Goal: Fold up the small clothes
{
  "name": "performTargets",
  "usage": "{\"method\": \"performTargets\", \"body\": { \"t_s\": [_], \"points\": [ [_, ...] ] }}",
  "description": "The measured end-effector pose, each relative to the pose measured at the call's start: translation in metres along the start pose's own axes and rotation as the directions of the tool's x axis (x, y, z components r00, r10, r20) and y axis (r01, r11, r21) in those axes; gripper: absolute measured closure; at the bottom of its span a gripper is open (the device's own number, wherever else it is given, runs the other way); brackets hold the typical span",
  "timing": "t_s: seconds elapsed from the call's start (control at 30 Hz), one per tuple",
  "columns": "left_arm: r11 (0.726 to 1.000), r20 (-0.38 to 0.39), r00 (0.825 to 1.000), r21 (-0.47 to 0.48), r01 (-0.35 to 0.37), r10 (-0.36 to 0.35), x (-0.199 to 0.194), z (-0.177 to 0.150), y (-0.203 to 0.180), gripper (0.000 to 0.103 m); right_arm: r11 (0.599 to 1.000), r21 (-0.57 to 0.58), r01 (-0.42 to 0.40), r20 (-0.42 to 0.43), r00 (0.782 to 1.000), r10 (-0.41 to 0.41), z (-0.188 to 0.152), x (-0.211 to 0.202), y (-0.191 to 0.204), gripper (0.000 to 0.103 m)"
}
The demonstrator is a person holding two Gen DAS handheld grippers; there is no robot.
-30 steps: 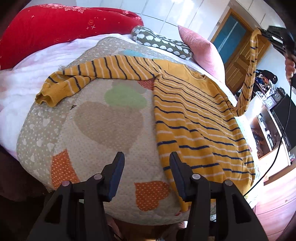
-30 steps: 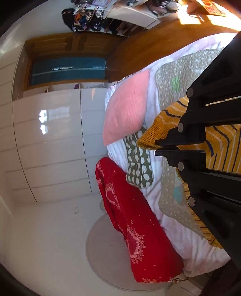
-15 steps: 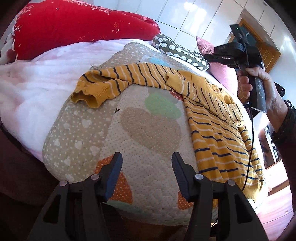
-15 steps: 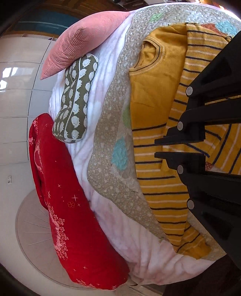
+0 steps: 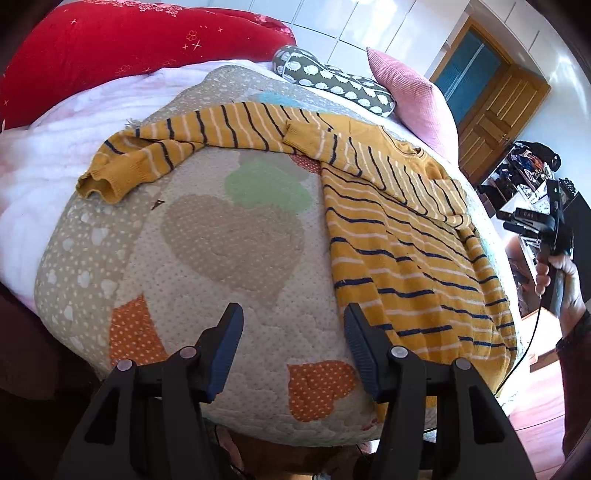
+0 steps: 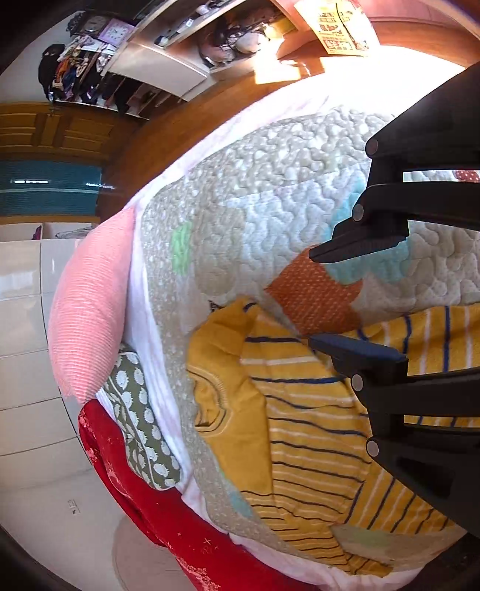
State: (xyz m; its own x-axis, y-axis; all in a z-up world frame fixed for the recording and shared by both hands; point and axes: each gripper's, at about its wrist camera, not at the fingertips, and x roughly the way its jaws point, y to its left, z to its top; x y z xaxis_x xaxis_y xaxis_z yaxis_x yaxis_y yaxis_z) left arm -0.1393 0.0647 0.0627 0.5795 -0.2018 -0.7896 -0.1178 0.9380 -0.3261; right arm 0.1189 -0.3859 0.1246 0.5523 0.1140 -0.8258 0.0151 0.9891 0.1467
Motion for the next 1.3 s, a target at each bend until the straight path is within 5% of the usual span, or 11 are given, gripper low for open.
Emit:
{"method": "performTargets", "body": {
  "t_s": [0.17, 0.4, 0.47, 0.6, 0.8, 0.87, 1.0, 1.3],
  "points": [
    [0.997, -0.011, 0.999, 0.066, -0.029, 0.030, -0.004, -0.003, -0.035, 0.047, 0.993, -0.093, -0.069, -0.051, 0.997, 0.064, -0.044, 0.032, 0.009, 0.060],
    [0.991, -0.003, 0.998, 0.118, -0.057, 0.058, -0.015, -0.007, -0.073, 0.047, 0.971, -0.223, -0.083, -0.006, 0.996, 0.084, -0.040, 0.071, 0.046, 0.061],
    [0.990, -0.003, 0.998, 0.128, -0.065, 0.066, -0.017, -0.008, -0.081, 0.047, 0.977, -0.157, -0.144, -0.044, 0.989, 0.138, -0.035, 0.076, 0.039, 0.094],
    [0.984, -0.005, 0.996, 0.155, -0.087, 0.089, -0.014, -0.008, -0.087, 0.047, 0.985, 0.039, -0.170, 0.053, 0.984, 0.168, -0.028, 0.052, -0.009, 0.096],
    [0.986, -0.031, 0.997, 0.150, -0.070, 0.075, 0.004, 0.000, -0.091, 0.047, 0.954, 0.299, 0.021, 0.039, 0.999, -0.034, -0.045, 0.054, -0.099, 0.099],
    [0.985, -0.030, 0.997, 0.155, -0.072, 0.077, 0.010, 0.005, -0.092, 0.047, 0.932, 0.361, -0.043, 0.036, 0.999, 0.032, -0.053, 0.052, -0.120, 0.099],
    [0.986, -0.037, 0.996, 0.146, -0.077, 0.083, 0.030, 0.027, -0.087, 0.046, 0.944, 0.330, -0.028, 0.080, 0.997, 0.001, -0.051, 0.023, -0.123, 0.098],
    [0.997, -0.077, 0.995, 0.049, -0.065, 0.068, 0.130, 0.134, -0.061, 0.045, 0.965, 0.194, -0.177, 0.118, 0.981, 0.156, -0.047, -0.006, -0.055, 0.093]
  ]
}}
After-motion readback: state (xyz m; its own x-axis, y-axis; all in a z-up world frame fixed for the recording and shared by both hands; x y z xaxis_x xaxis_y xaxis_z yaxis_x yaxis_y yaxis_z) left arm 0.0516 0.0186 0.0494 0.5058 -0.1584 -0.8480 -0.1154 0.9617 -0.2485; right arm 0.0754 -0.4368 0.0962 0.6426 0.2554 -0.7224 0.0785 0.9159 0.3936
